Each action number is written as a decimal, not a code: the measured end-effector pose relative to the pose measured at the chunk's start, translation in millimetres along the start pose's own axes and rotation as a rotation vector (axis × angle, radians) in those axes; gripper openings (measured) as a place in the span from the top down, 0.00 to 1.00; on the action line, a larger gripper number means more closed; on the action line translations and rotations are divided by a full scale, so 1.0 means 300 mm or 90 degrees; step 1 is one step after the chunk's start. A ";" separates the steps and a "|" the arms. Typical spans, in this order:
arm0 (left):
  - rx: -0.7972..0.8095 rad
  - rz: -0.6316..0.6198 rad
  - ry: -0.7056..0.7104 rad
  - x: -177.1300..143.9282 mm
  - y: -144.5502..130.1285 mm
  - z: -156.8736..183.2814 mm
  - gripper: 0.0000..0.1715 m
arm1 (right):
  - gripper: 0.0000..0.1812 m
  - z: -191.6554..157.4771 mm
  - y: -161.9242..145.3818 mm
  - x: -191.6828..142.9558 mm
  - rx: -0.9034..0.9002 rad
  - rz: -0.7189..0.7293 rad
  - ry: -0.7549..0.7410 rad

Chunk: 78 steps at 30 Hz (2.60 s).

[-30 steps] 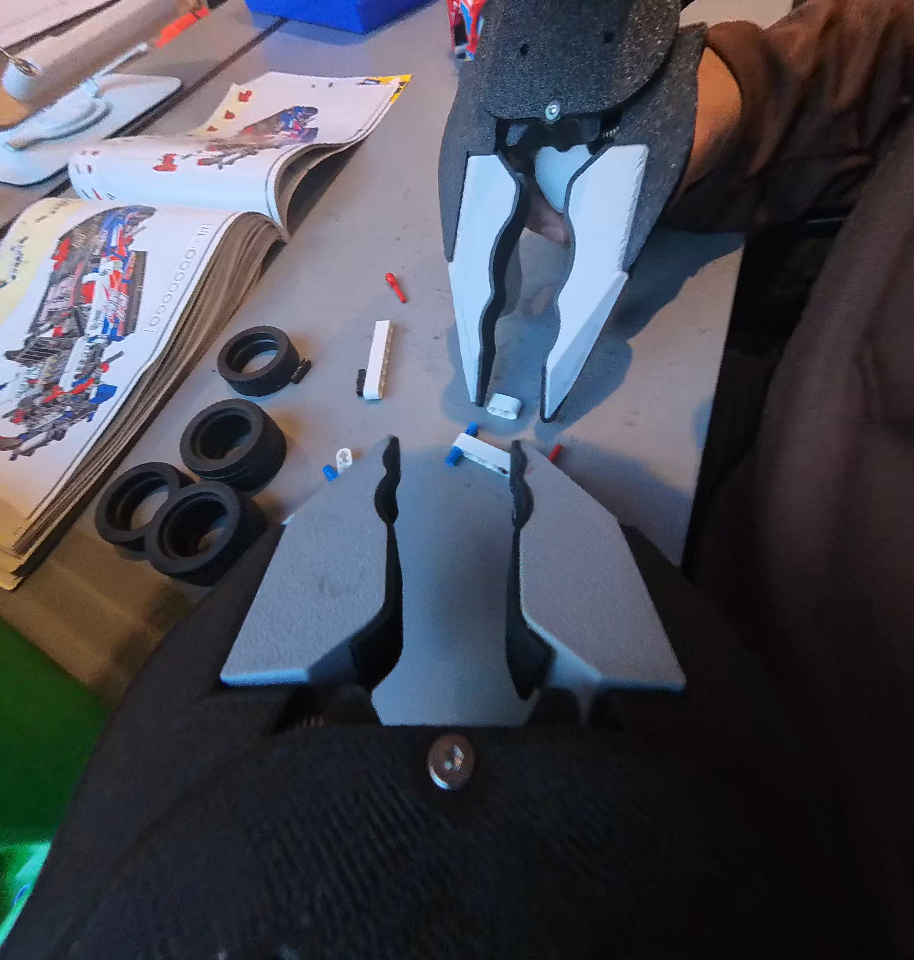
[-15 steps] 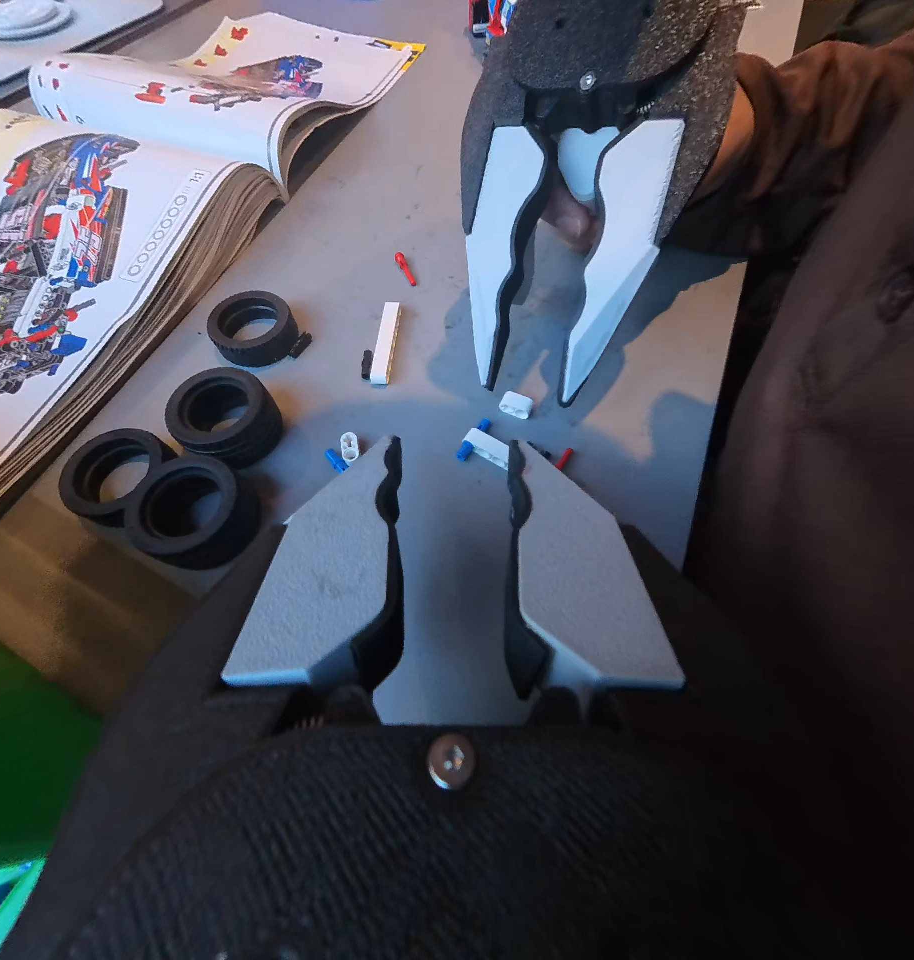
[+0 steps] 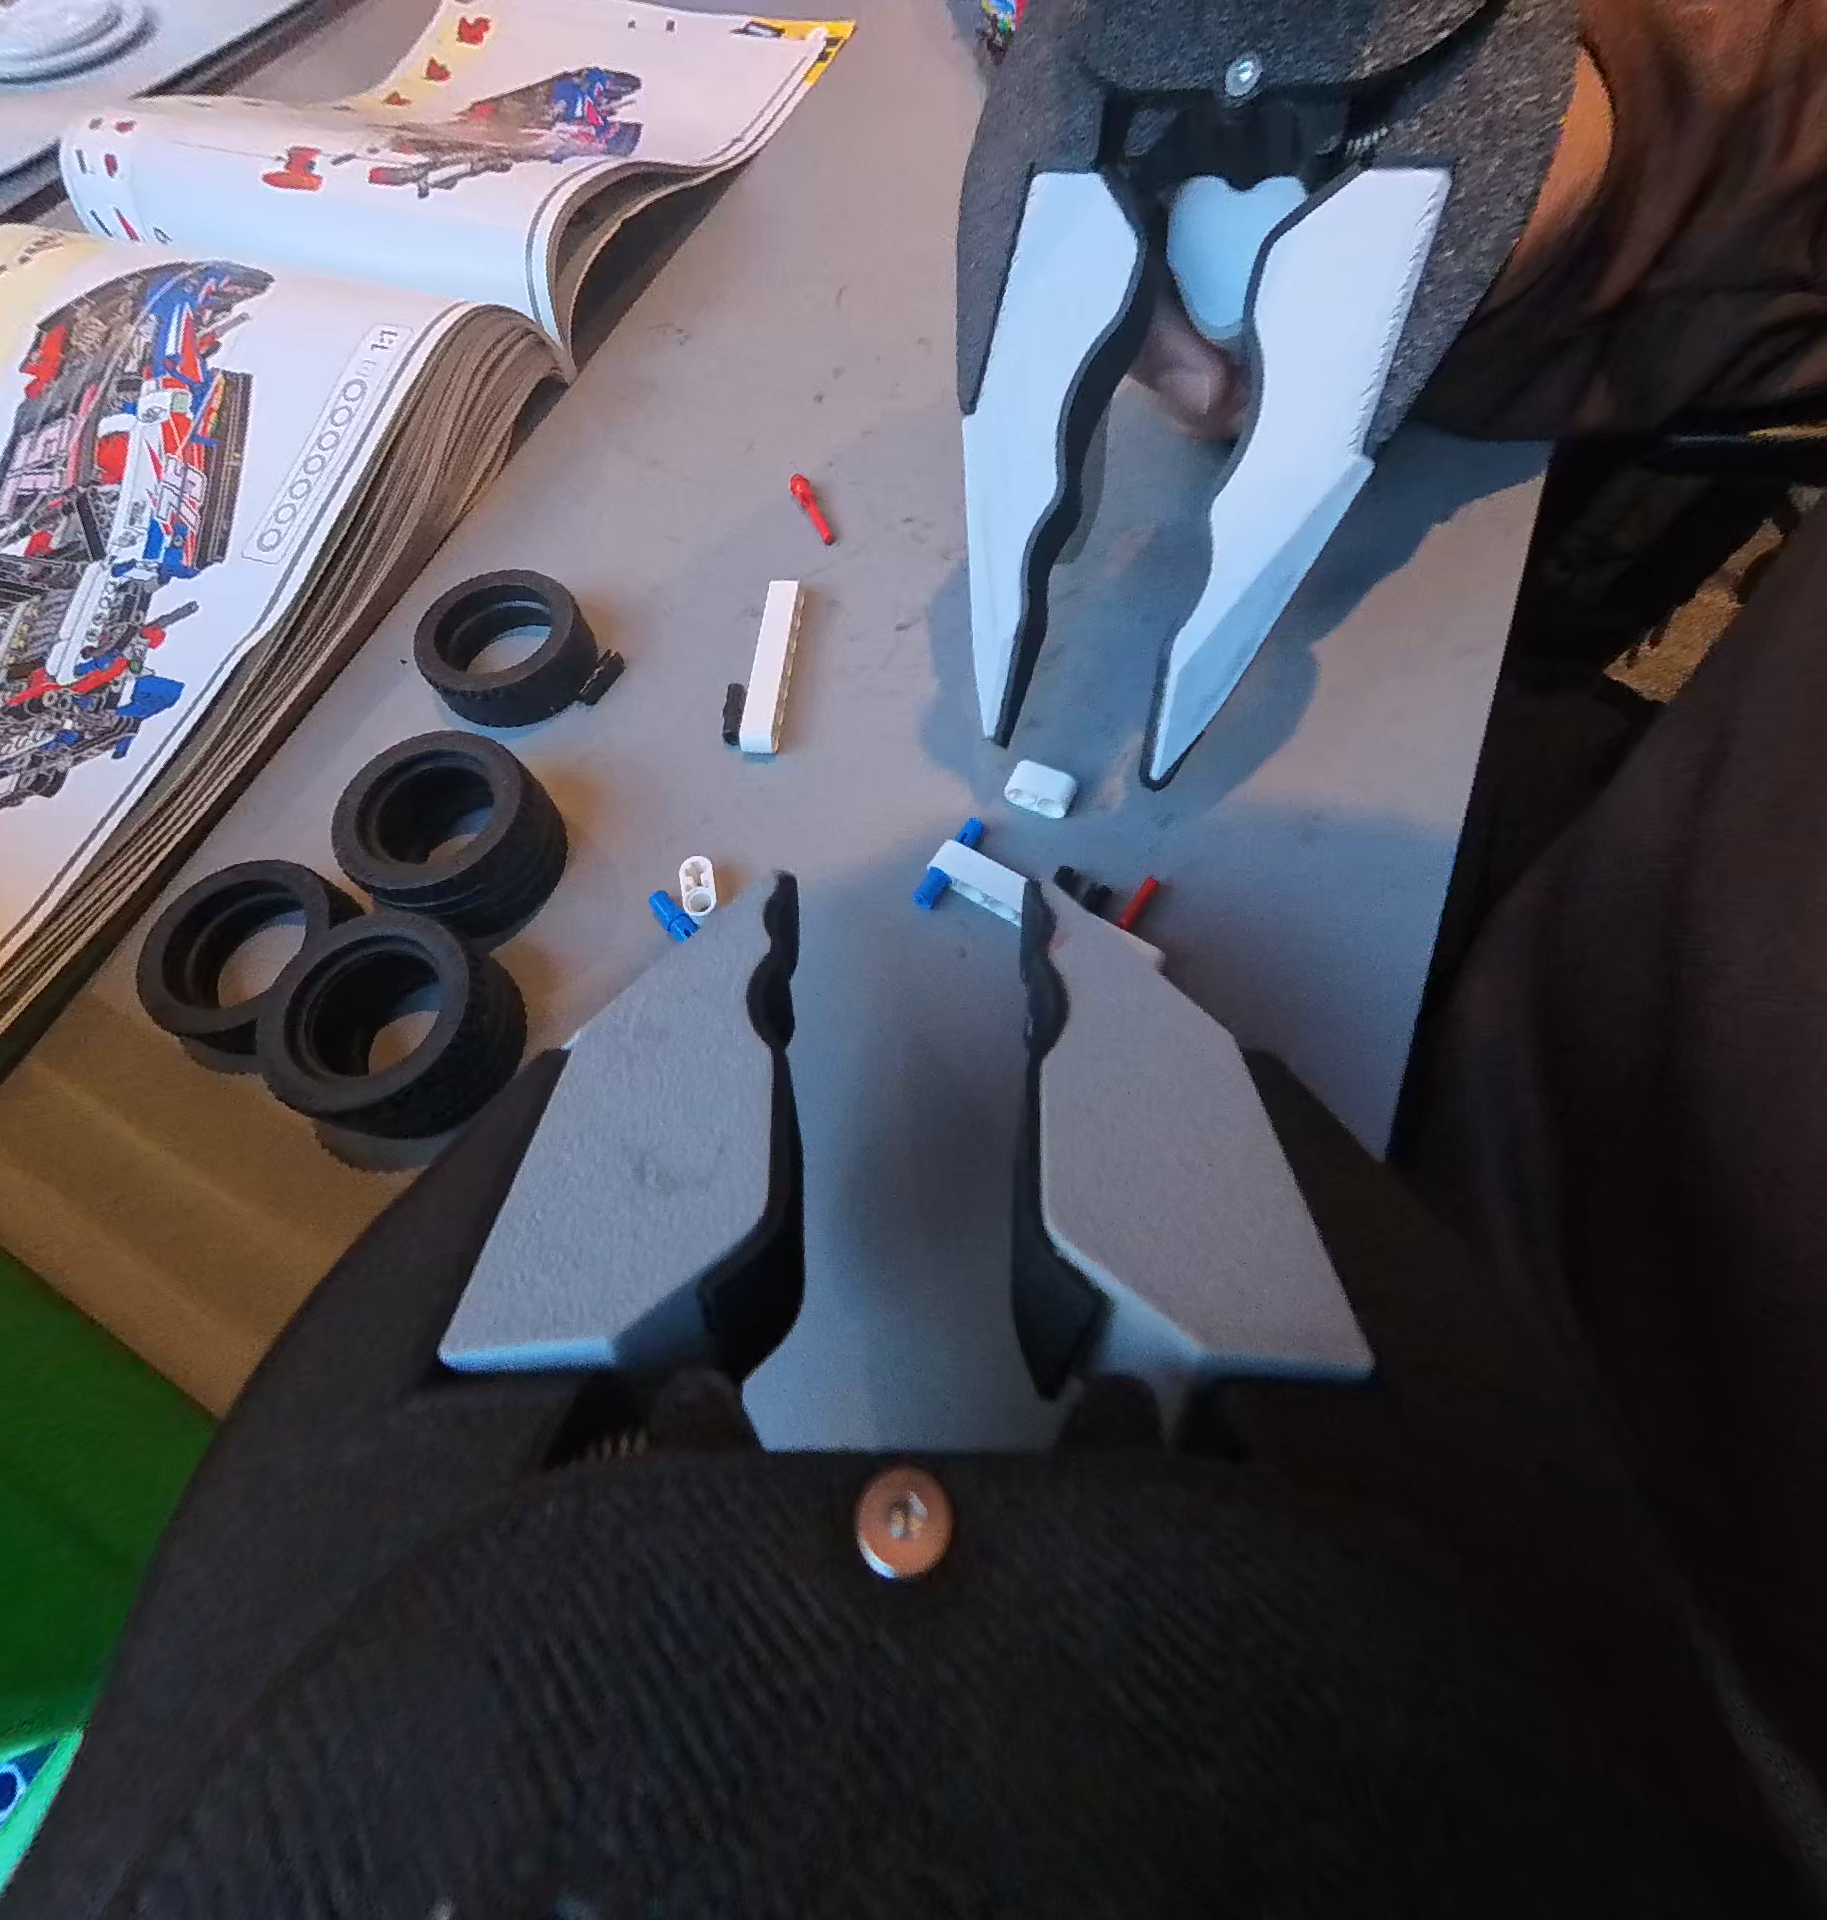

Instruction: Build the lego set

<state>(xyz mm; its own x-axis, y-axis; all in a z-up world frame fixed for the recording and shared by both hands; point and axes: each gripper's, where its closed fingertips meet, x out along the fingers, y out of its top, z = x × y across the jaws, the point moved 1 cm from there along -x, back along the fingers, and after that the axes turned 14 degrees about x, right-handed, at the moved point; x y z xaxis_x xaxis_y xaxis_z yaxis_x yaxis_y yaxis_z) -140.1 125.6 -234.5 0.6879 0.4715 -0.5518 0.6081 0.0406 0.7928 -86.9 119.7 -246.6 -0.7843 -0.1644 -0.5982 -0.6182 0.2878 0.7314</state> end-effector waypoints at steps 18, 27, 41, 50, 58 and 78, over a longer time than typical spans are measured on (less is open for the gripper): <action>0.046 -0.001 -0.030 0.004 0.005 0.042 0.69 | 0.80 0.027 -0.048 -0.018 -0.006 -0.018 -0.081; 0.037 -0.045 -0.170 0.030 -0.023 0.121 0.53 | 0.78 0.014 -0.059 -0.009 -0.031 -0.033 -0.083; 0.059 -0.080 -0.182 0.031 -0.066 0.074 0.56 | 0.82 0.028 -0.047 -0.019 -0.021 -0.022 -0.069; 0.047 -0.074 -0.179 0.031 -0.062 0.086 0.52 | 0.82 0.022 -0.023 -0.009 0.008 -0.007 -0.050; 0.016 -0.046 -0.159 0.019 -0.044 0.069 0.53 | 0.84 0.028 -0.014 0.015 0.025 -0.015 -0.060; -0.002 -0.006 -0.163 0.000 -0.022 0.063 0.67 | 0.91 -0.001 0.011 0.008 -0.030 0.021 -0.058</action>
<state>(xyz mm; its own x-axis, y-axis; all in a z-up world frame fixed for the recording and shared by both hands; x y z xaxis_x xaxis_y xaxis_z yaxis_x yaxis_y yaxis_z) -136.7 108.8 -244.6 0.7601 0.2321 -0.6070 0.6146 0.0468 0.7875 -90.9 119.9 -245.7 -0.7974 -0.0680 -0.5996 -0.5957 0.2474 0.7642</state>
